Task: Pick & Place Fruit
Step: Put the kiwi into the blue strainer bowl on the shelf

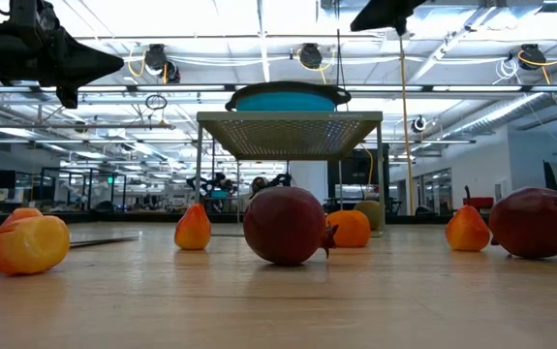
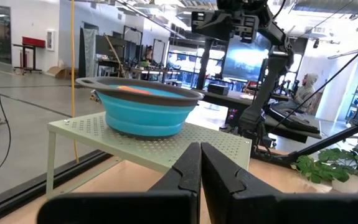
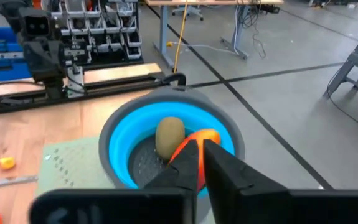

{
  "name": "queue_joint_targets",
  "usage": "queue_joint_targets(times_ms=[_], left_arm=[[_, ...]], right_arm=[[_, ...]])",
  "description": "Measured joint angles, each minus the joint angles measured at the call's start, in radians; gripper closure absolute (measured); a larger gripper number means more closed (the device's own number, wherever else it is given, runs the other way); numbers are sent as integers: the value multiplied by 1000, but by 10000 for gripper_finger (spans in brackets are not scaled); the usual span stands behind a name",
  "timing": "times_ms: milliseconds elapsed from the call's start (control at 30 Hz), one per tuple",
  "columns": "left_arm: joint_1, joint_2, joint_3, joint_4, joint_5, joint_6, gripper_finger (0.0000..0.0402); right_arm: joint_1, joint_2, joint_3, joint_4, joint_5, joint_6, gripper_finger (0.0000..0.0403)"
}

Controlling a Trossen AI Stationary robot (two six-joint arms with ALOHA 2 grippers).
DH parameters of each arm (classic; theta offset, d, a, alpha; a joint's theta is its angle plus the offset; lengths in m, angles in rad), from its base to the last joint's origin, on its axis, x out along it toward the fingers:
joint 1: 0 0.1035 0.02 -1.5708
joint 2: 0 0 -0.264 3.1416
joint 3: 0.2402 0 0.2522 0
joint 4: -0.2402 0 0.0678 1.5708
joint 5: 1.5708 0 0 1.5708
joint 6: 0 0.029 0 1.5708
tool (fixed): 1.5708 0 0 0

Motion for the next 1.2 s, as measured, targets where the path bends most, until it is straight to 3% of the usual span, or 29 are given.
queue_joint_targets(times_ms=[300, 500, 1200], left_arm=[[0, 0, 0, 0, 0, 0, 392], [0, 0, 0, 0, 0, 0, 392], [0, 0, 0, 0, 0, 0, 392]], right_arm=[[0, -74, 0, -75, 0, -4, 401], [0, -114, -61, -13, 0, -8, 402], [0, -394, -607, 269, -4, 58, 402]])
